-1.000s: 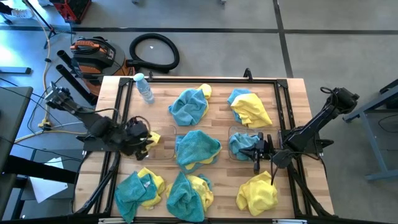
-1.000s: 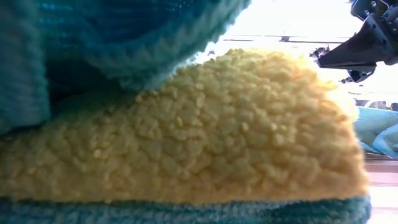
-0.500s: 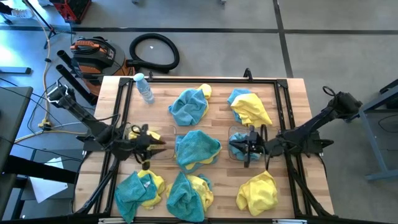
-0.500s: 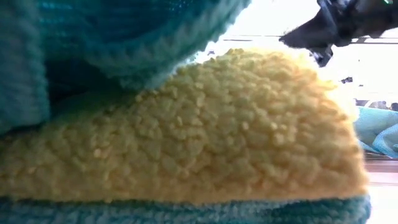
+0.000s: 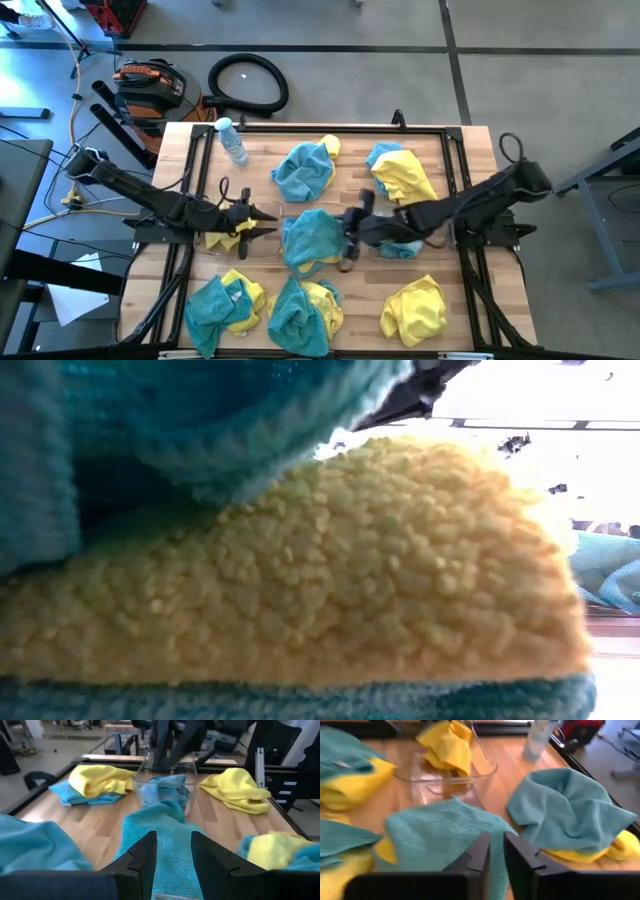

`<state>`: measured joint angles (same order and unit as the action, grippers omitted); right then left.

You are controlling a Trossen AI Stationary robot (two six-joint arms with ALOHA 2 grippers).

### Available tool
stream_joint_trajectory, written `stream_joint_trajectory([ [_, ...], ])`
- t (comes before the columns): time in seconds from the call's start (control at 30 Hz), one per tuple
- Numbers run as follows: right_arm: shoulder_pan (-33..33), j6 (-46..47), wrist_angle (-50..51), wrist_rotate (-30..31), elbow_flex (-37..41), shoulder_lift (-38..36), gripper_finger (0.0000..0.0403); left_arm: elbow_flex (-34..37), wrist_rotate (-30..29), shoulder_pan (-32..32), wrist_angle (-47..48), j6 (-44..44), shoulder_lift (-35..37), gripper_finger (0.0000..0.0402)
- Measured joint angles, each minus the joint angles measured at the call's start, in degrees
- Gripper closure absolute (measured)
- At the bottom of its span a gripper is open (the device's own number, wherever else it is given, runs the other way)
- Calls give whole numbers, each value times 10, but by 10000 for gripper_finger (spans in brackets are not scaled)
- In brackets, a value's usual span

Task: Sort microfiber towel by color & place in baskets
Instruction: Put the blue microfiber cloth into the right transparent bin

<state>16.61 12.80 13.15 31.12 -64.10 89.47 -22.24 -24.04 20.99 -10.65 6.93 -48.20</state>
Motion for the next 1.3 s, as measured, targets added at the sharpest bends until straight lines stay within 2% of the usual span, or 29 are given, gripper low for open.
stream_joint_trajectory([
  [0.13,-18,-9,90,-27,-88,54,292,0,28,-20,5,-34,35,291],
  [0.3,-46,-13,119,-128,-145,111,240,0,45,-40,37,-51,83,291],
  [0.4,-61,-13,125,-178,-157,143,222,0,44,-46,59,-51,105,291],
  [0.57,-75,-11,128,-193,-158,179,215,0,42,-46,82,-44,125,291],
  [0.7,-77,-9,128,-193,-158,196,228,0,38,-46,95,-28,126,291],
  [0.8,-76,-9,132,-198,-158,205,256,0,21,-46,96,-9,126,291],
  [1.03,-76,15,163,-205,-157,191,387,0,10,-46,96,4,125,291],
  [1.2,-74,52,170,-201,-157,138,381,0,10,-46,96,5,124,291],
  [1.3,-64,53,185,-176,-157,91,396,0,9,-46,98,5,122,291],
])
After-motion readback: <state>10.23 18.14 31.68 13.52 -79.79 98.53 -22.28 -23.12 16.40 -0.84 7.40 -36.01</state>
